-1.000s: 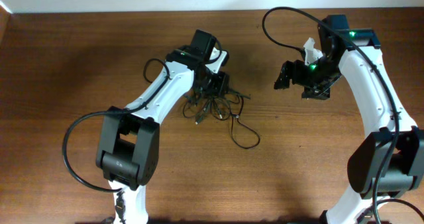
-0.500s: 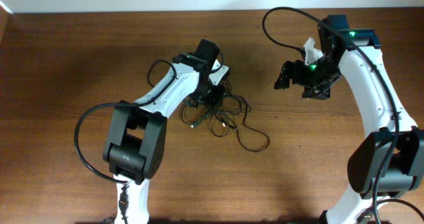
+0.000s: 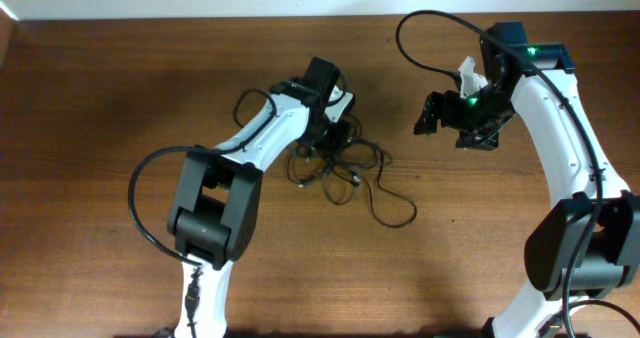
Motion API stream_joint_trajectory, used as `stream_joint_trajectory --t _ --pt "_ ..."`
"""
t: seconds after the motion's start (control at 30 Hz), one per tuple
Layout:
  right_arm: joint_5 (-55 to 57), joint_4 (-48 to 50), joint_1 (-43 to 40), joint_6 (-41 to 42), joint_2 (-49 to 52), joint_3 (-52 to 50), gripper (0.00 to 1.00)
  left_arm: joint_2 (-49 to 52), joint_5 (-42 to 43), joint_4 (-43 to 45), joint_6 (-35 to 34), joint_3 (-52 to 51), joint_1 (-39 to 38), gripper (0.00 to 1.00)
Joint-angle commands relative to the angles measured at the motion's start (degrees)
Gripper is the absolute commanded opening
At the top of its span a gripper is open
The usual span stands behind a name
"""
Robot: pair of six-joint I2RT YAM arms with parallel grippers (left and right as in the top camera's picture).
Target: Untangle cables
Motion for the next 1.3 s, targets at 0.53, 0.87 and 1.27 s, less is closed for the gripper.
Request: stream_joint_trajectory --t 0.53,0.87,1.27 --pt "-28.04 14.36 1.55 -1.14 -0.87 1.07 0.79 0.44 -0.24 -27.15 -0.02 33.31 2.36 0.00" --pt "-5.07 22.32 11.17 22.18 2.95 -2.78 0.51 0.42 24.26 -25.62 -3.28 35.93 7.96 0.00" --pt "-7.76 20.70 2.49 13.14 3.54 -10.60 0.04 0.42 38.73 -25.53 -0.04 44.63 24.26 0.00"
